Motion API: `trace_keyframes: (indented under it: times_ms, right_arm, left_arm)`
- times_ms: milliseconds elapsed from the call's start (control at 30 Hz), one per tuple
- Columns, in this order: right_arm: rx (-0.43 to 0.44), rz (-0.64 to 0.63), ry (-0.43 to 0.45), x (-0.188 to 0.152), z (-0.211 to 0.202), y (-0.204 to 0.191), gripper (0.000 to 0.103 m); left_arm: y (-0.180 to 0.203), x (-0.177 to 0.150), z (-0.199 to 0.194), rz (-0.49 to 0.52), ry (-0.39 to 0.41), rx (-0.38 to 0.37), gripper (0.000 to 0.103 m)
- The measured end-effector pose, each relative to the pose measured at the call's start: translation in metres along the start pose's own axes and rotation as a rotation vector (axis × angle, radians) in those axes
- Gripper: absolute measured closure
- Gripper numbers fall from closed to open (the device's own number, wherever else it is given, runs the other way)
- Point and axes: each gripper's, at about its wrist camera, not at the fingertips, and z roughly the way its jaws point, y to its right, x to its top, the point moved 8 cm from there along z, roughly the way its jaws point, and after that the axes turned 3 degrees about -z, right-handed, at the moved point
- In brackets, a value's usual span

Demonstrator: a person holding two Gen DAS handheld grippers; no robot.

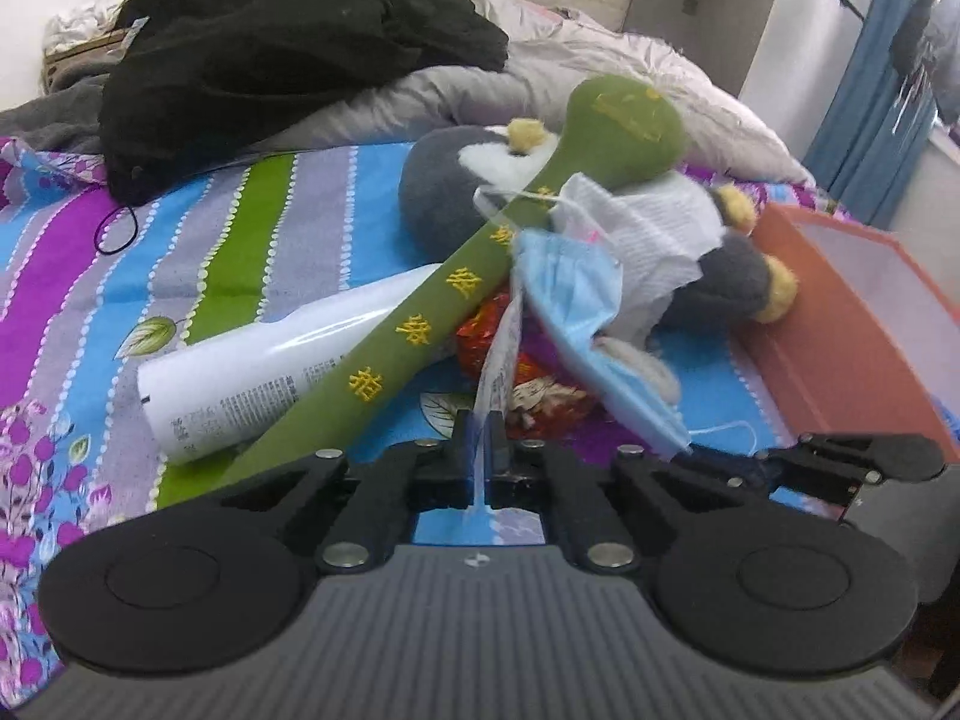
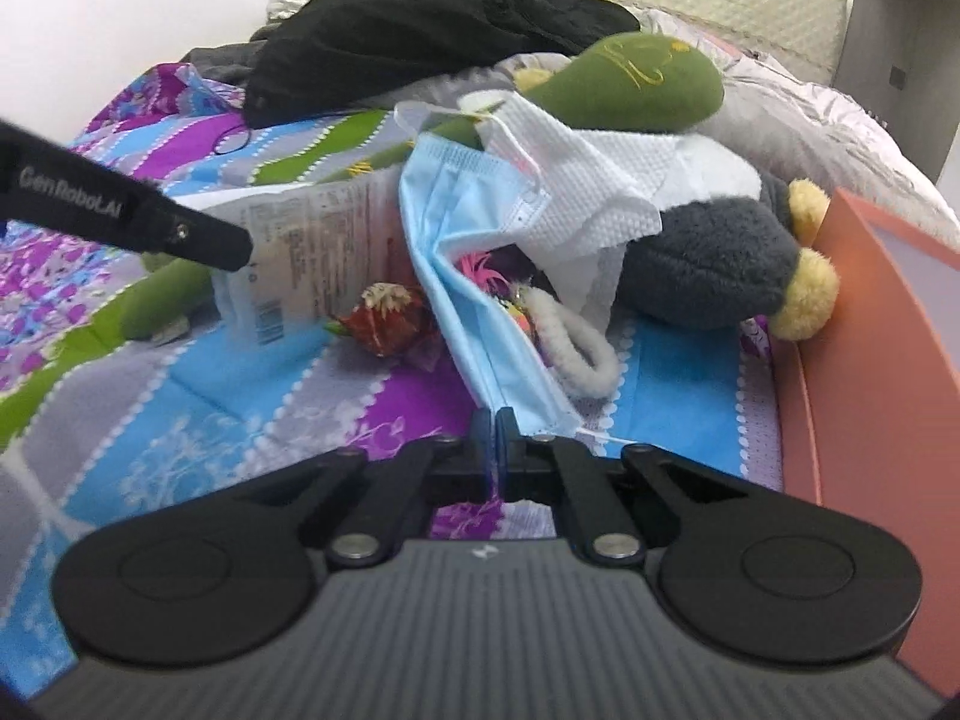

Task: Organize soft objects
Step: 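Grasp the blue face mask with the right tool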

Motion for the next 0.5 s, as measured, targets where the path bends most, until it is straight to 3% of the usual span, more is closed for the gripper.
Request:
trace_keyframes:
  times_ms: [500]
  right_arm:
    - [-0.025,-0.008,0.030,-0.022,-0.093,-0.007,0.099]
  left_arm:
    - [0.027,-0.049,-0.090,-0.028,0.008,0.023,0.100]
